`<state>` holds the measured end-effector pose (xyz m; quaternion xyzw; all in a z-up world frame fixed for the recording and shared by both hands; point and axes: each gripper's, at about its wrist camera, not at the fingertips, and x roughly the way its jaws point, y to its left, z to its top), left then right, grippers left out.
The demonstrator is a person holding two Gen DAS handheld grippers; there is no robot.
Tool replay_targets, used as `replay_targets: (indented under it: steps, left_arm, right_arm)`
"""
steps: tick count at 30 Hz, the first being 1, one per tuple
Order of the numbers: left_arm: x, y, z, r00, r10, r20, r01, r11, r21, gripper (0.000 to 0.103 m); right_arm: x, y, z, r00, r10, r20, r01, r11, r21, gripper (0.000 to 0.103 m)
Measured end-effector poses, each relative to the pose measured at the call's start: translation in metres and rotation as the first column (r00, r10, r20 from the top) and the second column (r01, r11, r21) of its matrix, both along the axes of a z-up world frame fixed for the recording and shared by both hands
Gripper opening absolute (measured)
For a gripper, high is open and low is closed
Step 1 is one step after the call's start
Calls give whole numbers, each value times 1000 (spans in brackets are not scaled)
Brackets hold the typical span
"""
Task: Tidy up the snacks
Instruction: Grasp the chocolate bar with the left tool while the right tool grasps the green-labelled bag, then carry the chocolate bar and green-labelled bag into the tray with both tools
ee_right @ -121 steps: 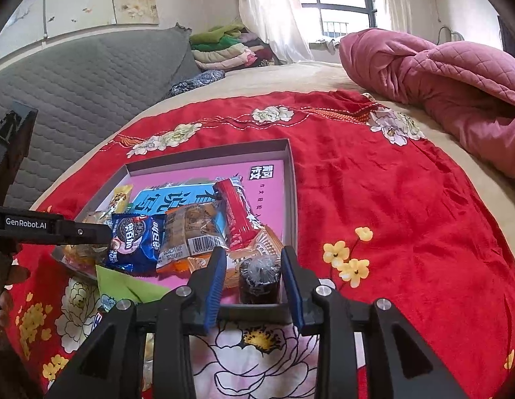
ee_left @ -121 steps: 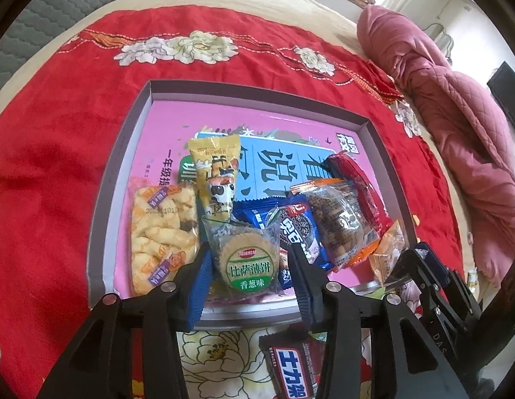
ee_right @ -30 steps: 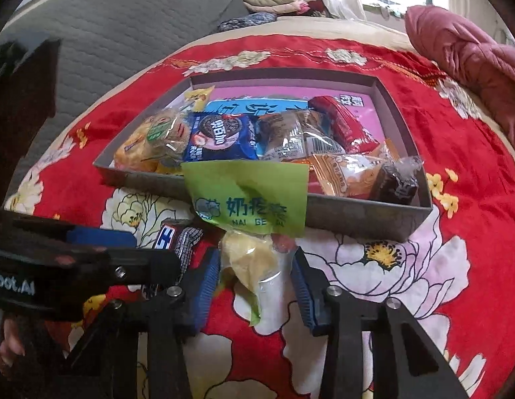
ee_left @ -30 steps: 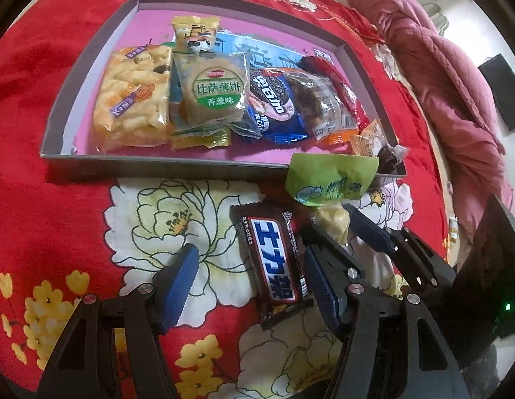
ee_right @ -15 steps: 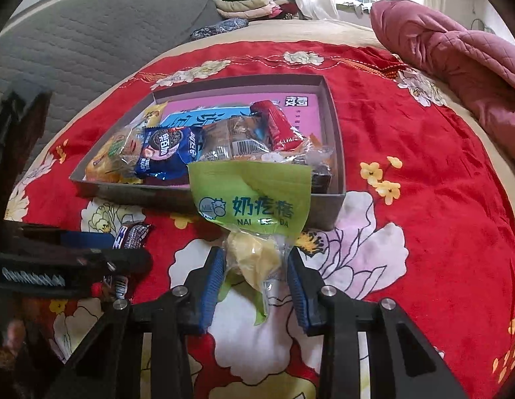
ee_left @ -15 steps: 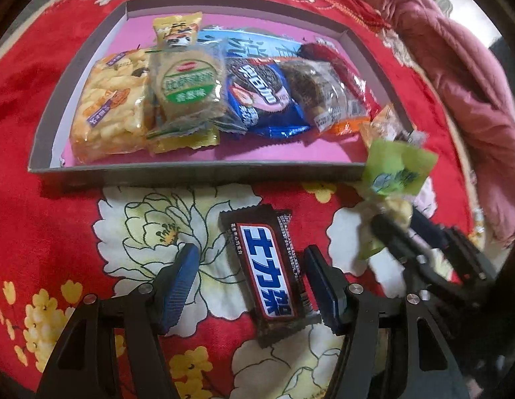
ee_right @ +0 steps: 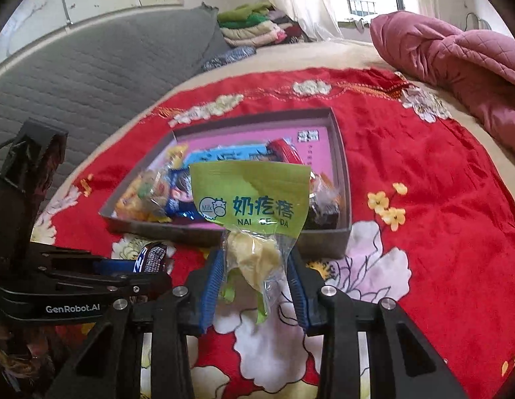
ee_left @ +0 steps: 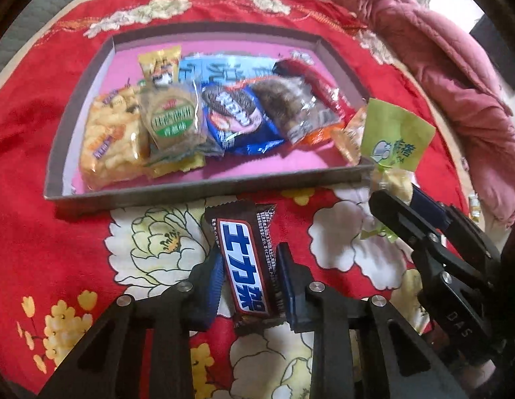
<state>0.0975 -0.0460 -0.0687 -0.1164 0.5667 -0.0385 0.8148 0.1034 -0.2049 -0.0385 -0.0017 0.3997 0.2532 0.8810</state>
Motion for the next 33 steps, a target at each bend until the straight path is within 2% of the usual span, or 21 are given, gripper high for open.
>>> replay_targets:
  steps: [7,15,33]
  left_arm:
    - [-12,7,30,997,0,74,0,1000,-6,31]
    - [-1,11,55,989,9,150,-11,1000,13,31]
    - [33,22,55,983,60,172,-63,998,10,31]
  right_arm:
    - [1,-3,8,999,-7,34,6,999,33,38]
    - [1,-5,17,998,-17,66,14,999,47,38]
    - [15,9,25,992,-34,118,28,998,55,38]
